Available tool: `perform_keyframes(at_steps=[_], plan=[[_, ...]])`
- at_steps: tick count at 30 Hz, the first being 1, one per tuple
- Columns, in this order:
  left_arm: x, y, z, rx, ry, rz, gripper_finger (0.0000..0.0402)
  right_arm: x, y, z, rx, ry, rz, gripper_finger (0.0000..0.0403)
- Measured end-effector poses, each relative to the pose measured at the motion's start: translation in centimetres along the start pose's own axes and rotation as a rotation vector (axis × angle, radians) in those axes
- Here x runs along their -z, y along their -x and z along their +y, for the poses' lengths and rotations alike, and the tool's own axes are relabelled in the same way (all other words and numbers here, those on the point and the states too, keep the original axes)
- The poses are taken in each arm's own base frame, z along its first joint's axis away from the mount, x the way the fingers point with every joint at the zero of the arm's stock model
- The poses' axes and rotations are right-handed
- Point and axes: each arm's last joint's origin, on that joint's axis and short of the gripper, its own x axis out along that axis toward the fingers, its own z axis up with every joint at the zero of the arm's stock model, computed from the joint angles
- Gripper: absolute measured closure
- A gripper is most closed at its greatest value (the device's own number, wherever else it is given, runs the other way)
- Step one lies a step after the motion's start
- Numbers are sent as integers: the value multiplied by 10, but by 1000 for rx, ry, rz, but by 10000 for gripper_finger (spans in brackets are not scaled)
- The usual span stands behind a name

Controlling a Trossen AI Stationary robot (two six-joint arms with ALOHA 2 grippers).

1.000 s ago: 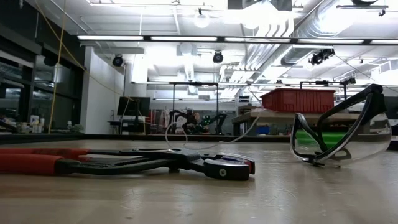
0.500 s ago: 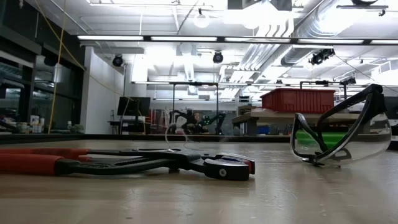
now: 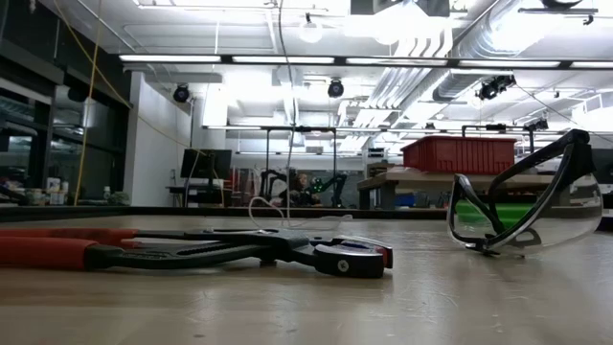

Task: Coil cords
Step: Coil the wire into the spool

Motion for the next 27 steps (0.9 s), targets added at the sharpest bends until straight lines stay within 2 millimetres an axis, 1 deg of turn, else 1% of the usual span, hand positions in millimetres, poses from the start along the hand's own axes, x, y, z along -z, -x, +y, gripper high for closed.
perform_keyframes(at_steps=[2,4,7,10,14,17,19,22,24,26,27], plan=[[-2,0,-3,20,-28,-24,402,14,-19,-4,3,1,61,307],[-4,1,-7,46,-51,-46,402,28,-41,-11,51,27,114,268],[-5,1,-9,57,-61,-62,402,38,-67,-21,132,96,111,219],[-6,1,-9,58,-71,-69,402,39,-81,-27,164,129,46,195],[-7,1,-10,63,-91,-78,402,44,-93,-30,117,128,26,191],[-7,1,-10,63,-95,-76,401,47,-93,-28,83,131,55,190],[-6,1,-10,64,-93,-68,402,44,-87,-27,111,170,73,190],[-6,1,-10,71,-87,-55,402,38,-69,-29,209,224,112,190],[-6,1,-10,71,-87,-54,402,35,-54,-30,260,221,143,190],[-6,1,-10,72,-89,-54,402,31,-43,-30,267,180,144,190],[-6,1,-10,71,-92,-55,402,29,-40,-30,243,152,135,190]])
